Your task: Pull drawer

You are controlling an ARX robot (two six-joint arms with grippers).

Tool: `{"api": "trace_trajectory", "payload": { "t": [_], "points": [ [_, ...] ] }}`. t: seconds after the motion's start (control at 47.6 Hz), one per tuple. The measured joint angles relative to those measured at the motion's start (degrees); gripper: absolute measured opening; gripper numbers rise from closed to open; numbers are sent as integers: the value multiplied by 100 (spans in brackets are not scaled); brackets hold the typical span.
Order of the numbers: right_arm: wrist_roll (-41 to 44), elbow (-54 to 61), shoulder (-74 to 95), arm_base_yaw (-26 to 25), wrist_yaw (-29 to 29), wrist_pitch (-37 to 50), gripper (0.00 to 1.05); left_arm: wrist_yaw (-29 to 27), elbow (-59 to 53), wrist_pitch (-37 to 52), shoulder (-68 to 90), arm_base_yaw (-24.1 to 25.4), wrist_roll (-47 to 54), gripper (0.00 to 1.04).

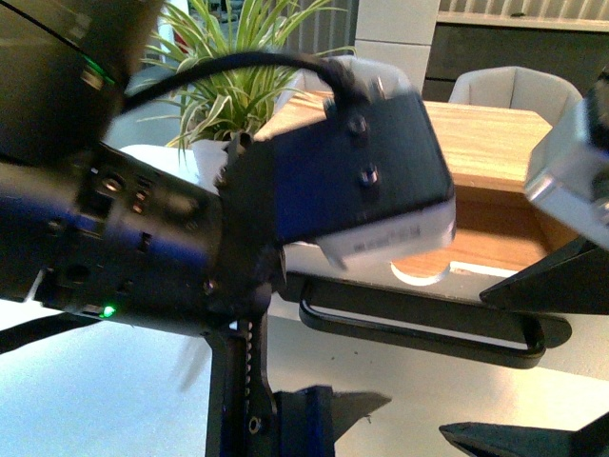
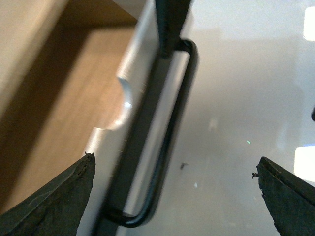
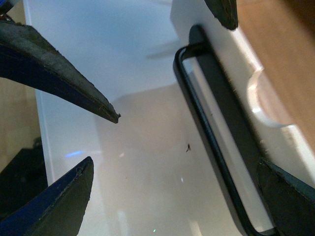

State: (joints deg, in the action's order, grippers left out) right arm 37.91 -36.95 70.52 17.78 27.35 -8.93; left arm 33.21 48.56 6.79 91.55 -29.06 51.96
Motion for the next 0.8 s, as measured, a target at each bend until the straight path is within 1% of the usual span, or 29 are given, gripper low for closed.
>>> {"api": "trace_trajectory", "payload": {
  "t": [0.105,0.147,0.21,0.294,0.378,0.42,0.504,0.567,0.609,0.651,0.714,0.798],
  "points": [
    [-481,245,-507,24,-170,428,96,-107,-455,826,-616,50,-656,97],
    [-815,411,-780,42,-382,748,96,-293,-730,1287,-981,107,-1051,97],
    [-1080,562,-988,50,-625,1058,96,-463,-949,1641,-1268,173,-1362,97],
    [-1585,820,-1307,57,-1178,1655,96,-870,-1335,2247,-1768,328,-1926,97],
    [-1945,1034,-1567,72,-1648,2055,96,-1158,-1655,2647,-2190,503,-2389,97],
    [-2190,1176,-1738,83,-1934,2249,96,-1388,-1856,2837,-2457,634,-2627,97],
    [-2531,1373,-1982,98,-2310,2468,96,-1635,-2146,3029,-2813,861,-3099,97],
    [-2865,1528,-2218,76,-2697,2612,96,-1843,-2422,3130,-3115,1082,-3510,97],
    [-3047,1587,-2319,46,-2855,2667,96,-1884,-2555,3145,-3250,1185,-3679,97],
    [-3338,1694,-2498,-46,-3202,2752,96,-1967,-2800,3145,-3506,1375,-4006,97],
    [-3681,1847,-2706,-142,-3552,2826,96,-2083,-3064,3091,-3818,1606,-4334,97],
    [-4004,2004,-2905,-214,-3617,2966,96,-2253,-3255,3067,-4065,1812,-4590,97]
  ]
}}
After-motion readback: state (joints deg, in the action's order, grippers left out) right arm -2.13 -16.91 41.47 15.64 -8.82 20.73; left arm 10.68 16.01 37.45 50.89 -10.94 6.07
